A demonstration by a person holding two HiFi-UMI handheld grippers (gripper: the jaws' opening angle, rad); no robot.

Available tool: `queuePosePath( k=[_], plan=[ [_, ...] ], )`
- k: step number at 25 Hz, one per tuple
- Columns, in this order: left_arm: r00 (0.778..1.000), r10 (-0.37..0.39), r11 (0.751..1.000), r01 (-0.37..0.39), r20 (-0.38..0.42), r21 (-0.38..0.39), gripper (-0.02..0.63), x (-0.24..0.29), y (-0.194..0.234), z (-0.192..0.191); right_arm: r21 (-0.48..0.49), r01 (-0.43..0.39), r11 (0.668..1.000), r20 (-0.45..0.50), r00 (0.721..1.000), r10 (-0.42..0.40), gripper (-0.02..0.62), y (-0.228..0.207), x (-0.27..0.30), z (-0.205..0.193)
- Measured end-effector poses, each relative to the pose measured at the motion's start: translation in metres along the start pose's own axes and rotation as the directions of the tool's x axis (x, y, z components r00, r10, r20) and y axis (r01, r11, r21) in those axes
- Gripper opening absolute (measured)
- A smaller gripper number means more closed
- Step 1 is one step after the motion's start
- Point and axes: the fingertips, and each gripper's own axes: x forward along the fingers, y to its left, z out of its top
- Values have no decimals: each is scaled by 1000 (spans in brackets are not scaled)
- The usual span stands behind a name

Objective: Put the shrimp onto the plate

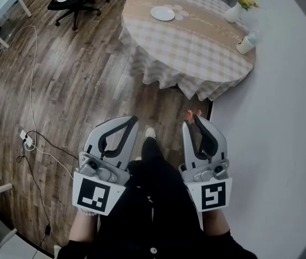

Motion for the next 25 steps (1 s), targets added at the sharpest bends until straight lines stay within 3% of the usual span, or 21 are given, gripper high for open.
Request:
queuePosePath(
  k=[25],
  plan=[
    [993,110,994,-109,-36,10,0,109,54,-7,7,-139,990,45,989,139,54,-81,97,-24]
  ],
)
